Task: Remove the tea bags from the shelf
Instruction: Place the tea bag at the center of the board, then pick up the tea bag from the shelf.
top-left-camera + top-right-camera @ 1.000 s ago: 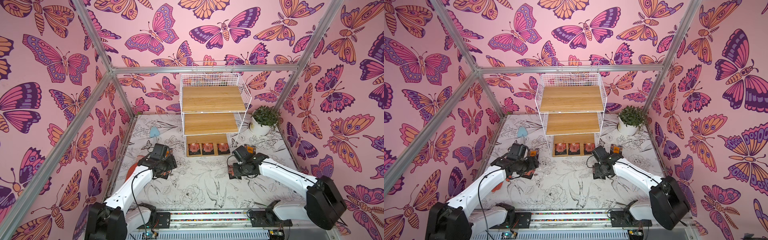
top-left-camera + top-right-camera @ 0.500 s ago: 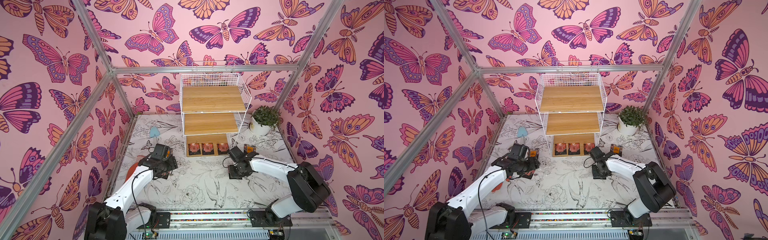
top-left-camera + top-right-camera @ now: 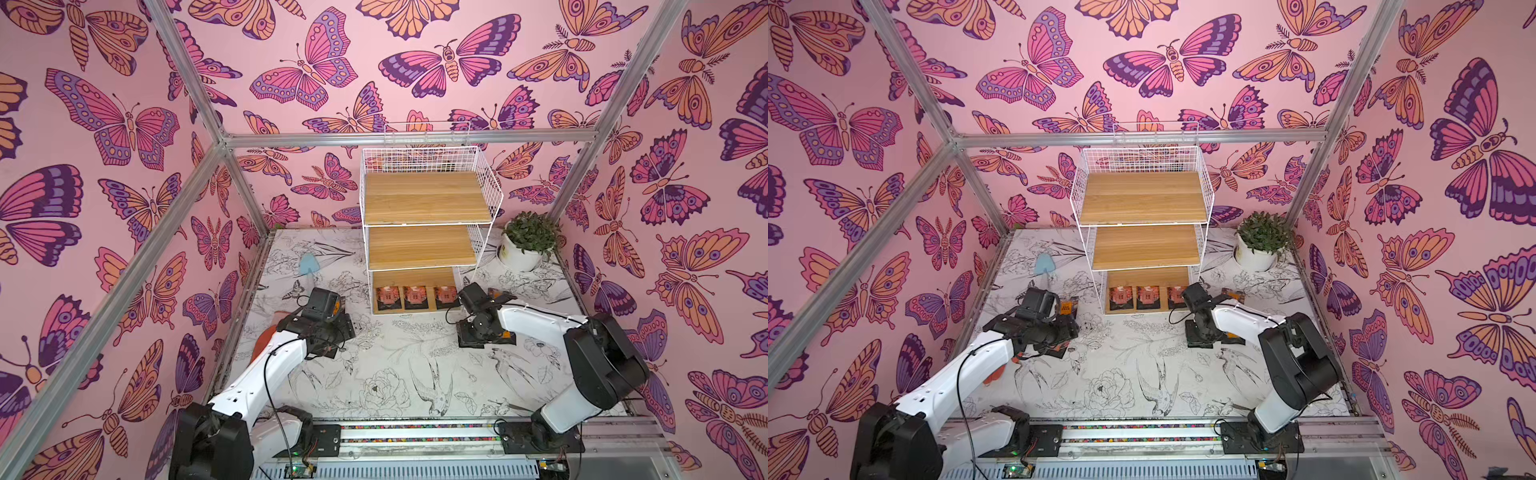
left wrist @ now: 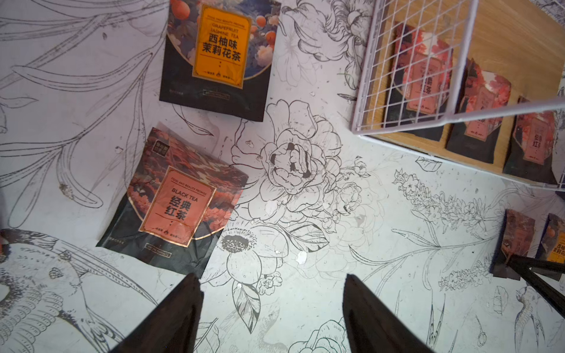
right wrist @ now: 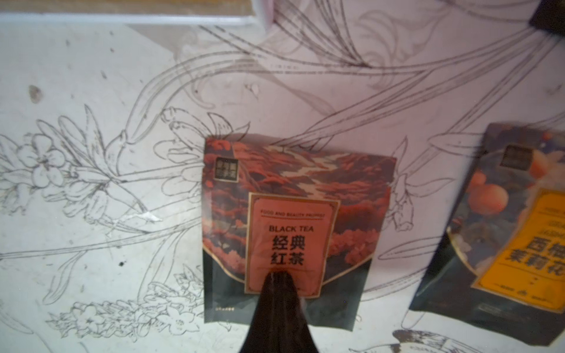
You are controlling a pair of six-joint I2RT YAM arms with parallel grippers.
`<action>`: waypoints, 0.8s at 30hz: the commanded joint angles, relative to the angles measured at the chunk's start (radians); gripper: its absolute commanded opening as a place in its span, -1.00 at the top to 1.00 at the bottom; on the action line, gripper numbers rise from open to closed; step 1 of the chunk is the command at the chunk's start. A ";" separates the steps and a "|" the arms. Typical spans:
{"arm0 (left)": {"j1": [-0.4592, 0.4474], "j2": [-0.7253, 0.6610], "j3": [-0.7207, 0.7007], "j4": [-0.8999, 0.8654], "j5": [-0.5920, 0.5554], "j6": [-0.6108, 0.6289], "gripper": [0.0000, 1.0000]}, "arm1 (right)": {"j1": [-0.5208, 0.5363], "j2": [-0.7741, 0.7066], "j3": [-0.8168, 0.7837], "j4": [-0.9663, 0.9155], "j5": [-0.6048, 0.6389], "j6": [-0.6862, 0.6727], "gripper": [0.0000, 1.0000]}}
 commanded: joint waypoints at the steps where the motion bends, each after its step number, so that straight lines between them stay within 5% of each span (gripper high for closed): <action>1: -0.005 0.012 0.009 -0.017 -0.014 -0.003 -0.52 | -0.016 0.031 0.025 0.012 0.012 -0.028 0.98; 16: -0.046 -0.013 0.022 -0.050 -0.039 -0.022 -0.52 | -0.012 -0.191 0.051 -0.082 -0.030 -0.018 0.96; 24: -0.204 -0.072 0.044 -0.112 -0.154 -0.101 -0.50 | -0.004 -0.383 0.004 -0.122 -0.025 0.026 0.93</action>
